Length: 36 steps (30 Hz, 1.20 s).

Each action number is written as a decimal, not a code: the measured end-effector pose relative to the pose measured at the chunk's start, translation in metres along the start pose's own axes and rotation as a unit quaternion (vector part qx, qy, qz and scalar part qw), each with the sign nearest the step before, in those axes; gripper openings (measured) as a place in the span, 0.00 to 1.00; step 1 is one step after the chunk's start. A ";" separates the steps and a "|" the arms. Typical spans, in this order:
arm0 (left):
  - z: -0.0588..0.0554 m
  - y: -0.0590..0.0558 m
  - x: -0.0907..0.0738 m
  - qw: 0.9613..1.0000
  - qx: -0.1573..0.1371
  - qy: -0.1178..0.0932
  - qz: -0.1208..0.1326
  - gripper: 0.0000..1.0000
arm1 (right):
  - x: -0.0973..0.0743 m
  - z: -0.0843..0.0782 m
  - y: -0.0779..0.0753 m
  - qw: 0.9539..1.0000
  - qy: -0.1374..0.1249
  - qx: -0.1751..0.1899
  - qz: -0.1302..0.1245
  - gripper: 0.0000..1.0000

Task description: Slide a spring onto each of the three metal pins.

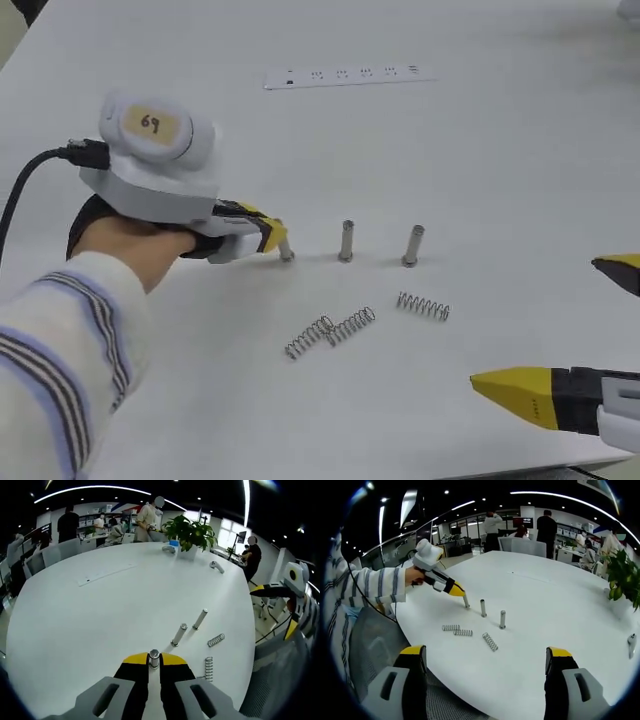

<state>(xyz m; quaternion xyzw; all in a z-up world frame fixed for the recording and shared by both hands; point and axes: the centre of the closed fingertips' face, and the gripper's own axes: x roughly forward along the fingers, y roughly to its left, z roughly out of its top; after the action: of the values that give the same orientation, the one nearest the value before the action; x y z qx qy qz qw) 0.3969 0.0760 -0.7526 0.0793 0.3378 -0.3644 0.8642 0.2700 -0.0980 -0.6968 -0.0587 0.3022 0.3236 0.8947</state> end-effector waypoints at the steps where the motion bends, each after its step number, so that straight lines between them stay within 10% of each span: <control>1: 0.000 0.000 0.001 1.000 0.002 0.001 0.000 0.00 | 0.000 0.000 0.000 1.000 -0.001 0.001 0.000 0.98; 36: 0.001 -0.010 0.012 0.999 0.035 -0.005 0.018 0.00 | -0.002 -0.001 0.002 1.000 0.003 0.001 0.007 0.96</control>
<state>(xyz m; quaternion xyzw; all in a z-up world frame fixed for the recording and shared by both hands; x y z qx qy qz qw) 0.3964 0.0622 -0.7585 0.1142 0.3192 -0.3604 0.8690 0.2674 -0.0979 -0.6965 -0.0569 0.3056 0.3295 0.8915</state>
